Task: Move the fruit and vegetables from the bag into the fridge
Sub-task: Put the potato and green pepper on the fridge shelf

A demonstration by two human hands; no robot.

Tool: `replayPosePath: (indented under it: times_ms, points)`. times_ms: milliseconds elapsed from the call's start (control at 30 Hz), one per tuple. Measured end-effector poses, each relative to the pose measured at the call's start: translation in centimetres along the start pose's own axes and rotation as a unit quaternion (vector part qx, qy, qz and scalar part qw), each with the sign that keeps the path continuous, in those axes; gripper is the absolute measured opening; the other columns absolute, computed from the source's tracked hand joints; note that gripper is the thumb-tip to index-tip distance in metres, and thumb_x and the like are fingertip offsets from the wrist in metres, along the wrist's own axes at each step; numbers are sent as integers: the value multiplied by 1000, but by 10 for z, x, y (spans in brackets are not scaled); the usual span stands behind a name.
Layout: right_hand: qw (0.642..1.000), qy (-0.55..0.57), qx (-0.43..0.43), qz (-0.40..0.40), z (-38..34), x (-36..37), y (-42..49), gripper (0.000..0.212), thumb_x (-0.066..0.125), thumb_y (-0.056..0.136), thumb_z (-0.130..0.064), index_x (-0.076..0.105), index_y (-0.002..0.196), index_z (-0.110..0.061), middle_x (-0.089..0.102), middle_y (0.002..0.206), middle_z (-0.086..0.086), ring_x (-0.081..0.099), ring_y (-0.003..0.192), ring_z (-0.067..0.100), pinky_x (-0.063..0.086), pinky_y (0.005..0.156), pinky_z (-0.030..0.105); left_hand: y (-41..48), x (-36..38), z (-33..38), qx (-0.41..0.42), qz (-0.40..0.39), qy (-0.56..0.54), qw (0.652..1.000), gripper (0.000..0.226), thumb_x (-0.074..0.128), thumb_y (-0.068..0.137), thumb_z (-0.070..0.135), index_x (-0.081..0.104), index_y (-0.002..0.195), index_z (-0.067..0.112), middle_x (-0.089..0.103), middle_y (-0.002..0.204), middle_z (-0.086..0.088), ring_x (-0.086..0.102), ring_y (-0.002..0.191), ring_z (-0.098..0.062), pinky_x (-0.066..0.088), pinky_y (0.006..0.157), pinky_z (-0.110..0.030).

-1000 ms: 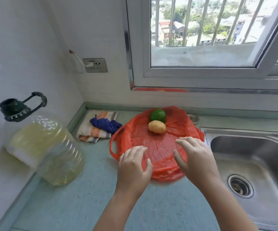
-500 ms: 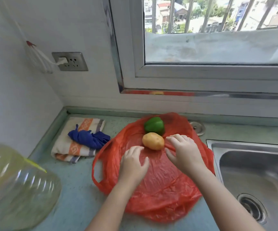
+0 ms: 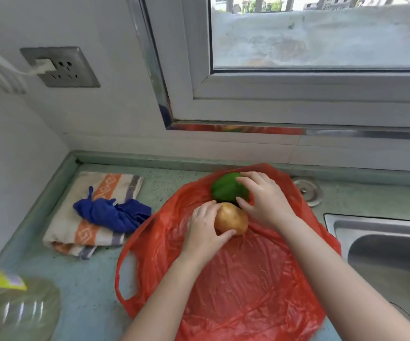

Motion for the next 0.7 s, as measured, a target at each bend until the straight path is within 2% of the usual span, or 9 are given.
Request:
replayPosePath:
  times_ms: [167,333,533,700]
  points:
    - [999,17,-12,-49,10,11,16,49,70,75,-26,57,120,-12,55,126,8,46,116,29,43,89,42,9,11,-3,13,-20,-23,999,68,74,71,39,46,131,21,40,139,2,30,130,-15,17,106,-23]
    - [996,30,9,-79,21,17,30,57,71,74,-35,53,124,-17,50,119,9,46,110,28,46,85,44,12,17,-7,21,-25,-34,999,71,75,70,38,45,132,20,41,138,-1,33,128,-17,19,106,-24]
    - [993,65,22,-96,21,28,33,65,73,73,-32,46,131,-22,41,131,6,40,119,25,46,89,39,7,21,-11,3,-37,-60,998,76,75,70,33,38,135,23,40,133,3,36,124,-13,23,103,-19]
    - [987,136,60,-69,22,36,28,66,77,69,-28,49,129,-21,41,131,5,42,119,25,41,96,38,2,21,-13,-22,-28,-96,995,70,76,71,25,41,132,21,41,125,6,39,115,-5,18,91,0]
Point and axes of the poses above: each hand's wrist, its own y-axis towards the middle knuckle, its own x-axis out of the palm, z = x × y, the point moved 5 cm from there along y, towards the middle knuckle
